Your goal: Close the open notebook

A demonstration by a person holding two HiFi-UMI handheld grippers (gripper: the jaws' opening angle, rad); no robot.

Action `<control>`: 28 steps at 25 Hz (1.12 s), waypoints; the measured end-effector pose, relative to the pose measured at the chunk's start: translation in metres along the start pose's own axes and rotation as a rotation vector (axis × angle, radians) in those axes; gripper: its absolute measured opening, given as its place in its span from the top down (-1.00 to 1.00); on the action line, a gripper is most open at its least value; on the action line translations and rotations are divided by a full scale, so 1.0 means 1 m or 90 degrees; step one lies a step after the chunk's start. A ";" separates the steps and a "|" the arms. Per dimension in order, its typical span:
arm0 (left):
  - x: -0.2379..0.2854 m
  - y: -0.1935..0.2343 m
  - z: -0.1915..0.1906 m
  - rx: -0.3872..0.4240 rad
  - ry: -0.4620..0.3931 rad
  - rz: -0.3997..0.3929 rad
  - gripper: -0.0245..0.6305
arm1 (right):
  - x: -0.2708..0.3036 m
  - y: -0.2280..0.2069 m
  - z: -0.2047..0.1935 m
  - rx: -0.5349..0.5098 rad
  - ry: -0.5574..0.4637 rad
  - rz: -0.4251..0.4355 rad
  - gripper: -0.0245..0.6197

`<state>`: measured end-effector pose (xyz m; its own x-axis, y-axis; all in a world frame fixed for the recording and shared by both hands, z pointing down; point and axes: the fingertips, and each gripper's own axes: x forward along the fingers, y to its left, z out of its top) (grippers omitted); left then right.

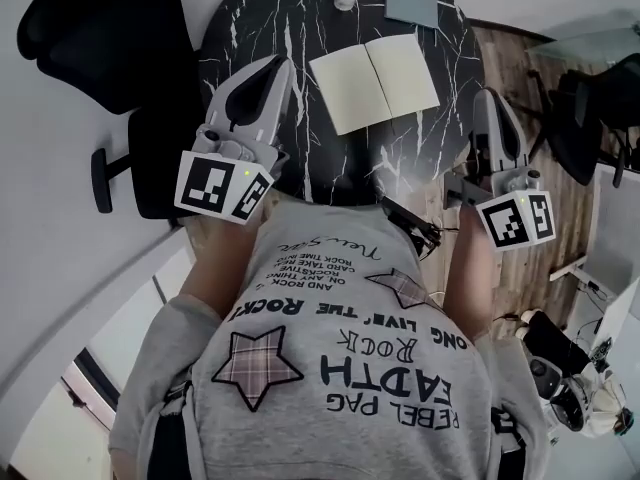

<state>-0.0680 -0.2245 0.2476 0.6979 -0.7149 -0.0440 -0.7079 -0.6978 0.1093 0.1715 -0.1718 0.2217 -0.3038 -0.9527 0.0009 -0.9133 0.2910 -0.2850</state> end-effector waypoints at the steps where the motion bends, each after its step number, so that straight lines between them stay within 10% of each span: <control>1: 0.000 -0.002 0.001 -0.001 -0.001 0.005 0.90 | -0.001 -0.003 0.001 0.002 0.002 0.003 0.89; 17: -0.001 -0.027 -0.020 0.002 0.006 0.037 0.90 | -0.017 -0.059 -0.026 0.059 0.057 0.025 0.88; 28: 0.002 -0.035 -0.039 0.006 0.023 0.035 0.90 | -0.009 -0.098 -0.114 0.106 0.197 0.037 0.88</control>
<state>-0.0378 -0.1995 0.2823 0.6607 -0.7507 -0.0025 -0.7466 -0.6574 0.1015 0.2329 -0.1820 0.3585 -0.4450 -0.8560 0.2633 -0.8430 0.3012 -0.4457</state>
